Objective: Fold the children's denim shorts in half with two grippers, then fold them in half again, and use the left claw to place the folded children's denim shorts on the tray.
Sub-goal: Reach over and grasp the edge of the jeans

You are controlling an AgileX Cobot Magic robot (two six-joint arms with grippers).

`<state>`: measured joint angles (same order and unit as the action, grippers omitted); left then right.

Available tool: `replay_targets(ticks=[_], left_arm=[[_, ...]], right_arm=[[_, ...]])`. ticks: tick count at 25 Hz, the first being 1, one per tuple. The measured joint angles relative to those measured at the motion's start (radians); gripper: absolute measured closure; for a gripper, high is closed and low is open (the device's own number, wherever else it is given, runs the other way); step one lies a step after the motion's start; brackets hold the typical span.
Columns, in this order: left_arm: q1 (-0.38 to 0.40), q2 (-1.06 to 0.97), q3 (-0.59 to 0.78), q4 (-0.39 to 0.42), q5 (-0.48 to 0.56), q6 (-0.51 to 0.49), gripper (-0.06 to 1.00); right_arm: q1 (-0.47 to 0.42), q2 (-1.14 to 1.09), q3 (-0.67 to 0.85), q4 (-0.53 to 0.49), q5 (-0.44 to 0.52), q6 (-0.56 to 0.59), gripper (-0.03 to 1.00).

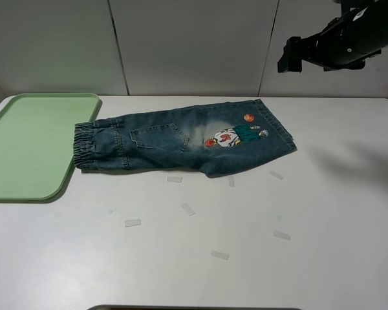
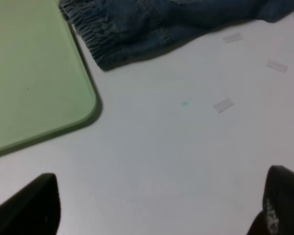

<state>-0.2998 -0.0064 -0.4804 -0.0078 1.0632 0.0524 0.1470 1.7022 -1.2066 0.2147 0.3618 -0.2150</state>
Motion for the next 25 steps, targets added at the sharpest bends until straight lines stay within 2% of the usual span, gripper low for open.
replay_targets(ticks=[5, 10, 18, 25], left_arm=[[0.0, 0.0, 0.0, 0.0, 0.0, 0.0, 0.13], [0.0, 0.0, 0.0, 0.0, 0.0, 0.0, 0.13], [0.0, 0.0, 0.0, 0.0, 0.0, 0.0, 0.13], [0.0, 0.0, 0.0, 0.0, 0.0, 0.0, 0.13]], right_arm=[[-0.049, 0.172, -0.179, 0.01, 0.181, -0.021, 0.27], [-0.073, 0.328, -0.299, 0.011, 0.279, -0.022, 0.27], [-0.074, 0.494, -0.406, 0.025, 0.303, -0.059, 0.27], [-0.074, 0.559, -0.416, 0.026, 0.282, -0.073, 0.27]])
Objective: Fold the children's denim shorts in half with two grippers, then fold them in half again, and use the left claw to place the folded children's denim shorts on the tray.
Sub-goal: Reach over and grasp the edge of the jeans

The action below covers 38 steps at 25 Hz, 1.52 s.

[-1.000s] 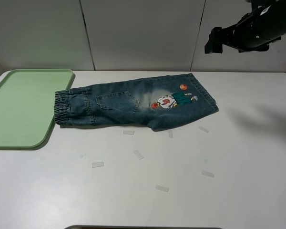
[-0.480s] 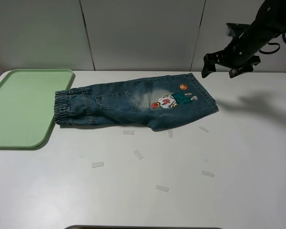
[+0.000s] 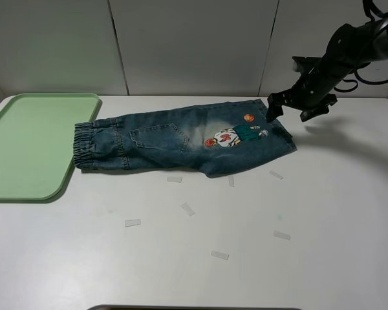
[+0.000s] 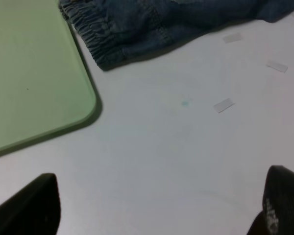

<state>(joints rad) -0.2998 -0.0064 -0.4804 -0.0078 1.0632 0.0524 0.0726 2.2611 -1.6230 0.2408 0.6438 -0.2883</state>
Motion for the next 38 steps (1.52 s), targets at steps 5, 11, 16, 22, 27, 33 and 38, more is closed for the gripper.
replay_targets(ticks=[5, 11, 16, 22, 27, 33, 38], left_arm=[[0.0, 0.0, 0.0, 0.0, 0.0, 0.0, 0.13], [0.0, 0.0, 0.0, 0.0, 0.0, 0.0, 0.13], [0.0, 0.0, 0.0, 0.0, 0.0, 0.0, 0.13], [0.0, 0.0, 0.0, 0.0, 0.0, 0.0, 0.13], [0.0, 0.0, 0.0, 0.0, 0.0, 0.0, 0.13], [0.0, 0.0, 0.0, 0.0, 0.0, 0.0, 0.13], [0.0, 0.0, 0.0, 0.0, 0.0, 0.0, 0.13]], right_arm=[[0.005, 0.028, -0.003, 0.015, -0.004, -0.001, 0.27], [0.041, 0.051, -0.004, 0.067, -0.01, -0.004, 0.27], [0.071, 0.056, -0.005, 0.092, -0.03, -0.018, 0.27], [0.106, 0.059, -0.005, 0.101, -0.033, -0.02, 0.38], [0.11, 0.064, -0.005, 0.051, -0.033, -0.02, 0.73], [0.115, 0.063, -0.007, -0.123, -0.011, 0.059, 0.97], [0.114, 0.049, -0.008, -0.361, 0.059, 0.17, 0.97]])
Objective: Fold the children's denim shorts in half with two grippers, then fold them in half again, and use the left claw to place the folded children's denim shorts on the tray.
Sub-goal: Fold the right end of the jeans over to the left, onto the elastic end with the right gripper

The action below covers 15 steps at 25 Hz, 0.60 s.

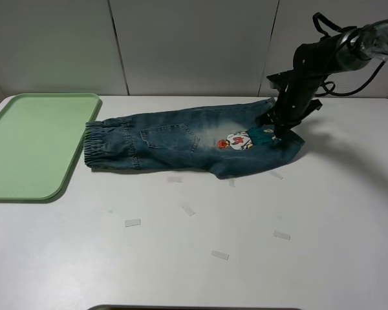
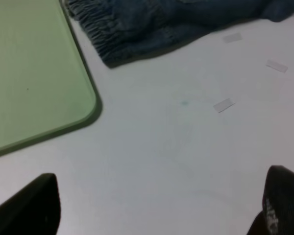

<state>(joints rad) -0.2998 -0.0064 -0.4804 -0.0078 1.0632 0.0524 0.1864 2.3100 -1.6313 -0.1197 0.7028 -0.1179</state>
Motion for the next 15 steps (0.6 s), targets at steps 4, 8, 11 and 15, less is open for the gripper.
replay_targets(ticks=[4, 8, 11, 15], left_arm=[[0.0, 0.0, 0.0, 0.0, 0.0, 0.0, 0.13], [0.0, 0.0, 0.0, 0.0, 0.0, 0.0, 0.13], [0.0, 0.0, 0.0, 0.0, 0.0, 0.0, 0.13], [0.0, 0.0, 0.0, 0.0, -0.001, 0.0, 0.13]], right_arm=[[-0.029, -0.028, 0.002, -0.169, 0.058, 0.043, 0.97], [-0.056, -0.085, 0.002, -0.301, 0.099, 0.055, 0.97], [-0.055, -0.123, 0.002, -0.322, 0.148, 0.073, 0.97], [0.015, -0.178, 0.002, -0.279, 0.19, 0.077, 0.97]])
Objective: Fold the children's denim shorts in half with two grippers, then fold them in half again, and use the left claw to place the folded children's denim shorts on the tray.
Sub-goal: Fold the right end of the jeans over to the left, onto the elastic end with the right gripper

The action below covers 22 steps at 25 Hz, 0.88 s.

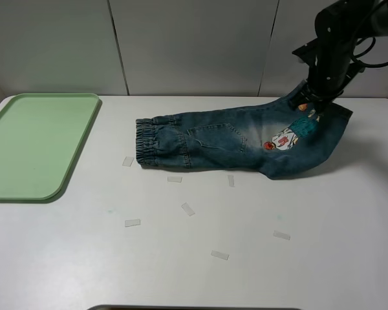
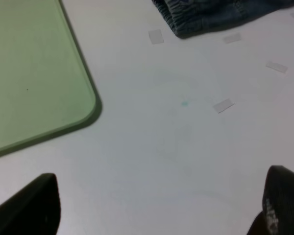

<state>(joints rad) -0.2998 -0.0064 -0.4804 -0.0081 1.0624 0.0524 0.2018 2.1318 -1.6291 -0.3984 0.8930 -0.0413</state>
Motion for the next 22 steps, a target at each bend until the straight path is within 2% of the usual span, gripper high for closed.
replay_targets(ticks=[3, 4, 10, 17, 22], left_arm=[[0.0, 0.0, 0.0, 0.0, 0.0, 0.0, 0.13], [0.0, 0.0, 0.0, 0.0, 0.0, 0.0, 0.13], [0.0, 0.0, 0.0, 0.0, 0.0, 0.0, 0.13], [0.0, 0.0, 0.0, 0.0, 0.0, 0.0, 0.13], [0.0, 0.0, 0.0, 0.0, 0.0, 0.0, 0.13]], right_arm=[[0.082, -0.035, 0.0, 0.082, 0.012, 0.0, 0.97], [0.082, -0.035, 0.0, 0.082, 0.012, 0.0, 0.97], [0.227, -0.049, 0.0, 0.259, 0.005, 0.001, 0.97], [0.358, -0.05, 0.0, 0.398, -0.076, 0.041, 0.97], [0.427, -0.05, 0.0, 0.447, -0.148, 0.107, 0.97]])
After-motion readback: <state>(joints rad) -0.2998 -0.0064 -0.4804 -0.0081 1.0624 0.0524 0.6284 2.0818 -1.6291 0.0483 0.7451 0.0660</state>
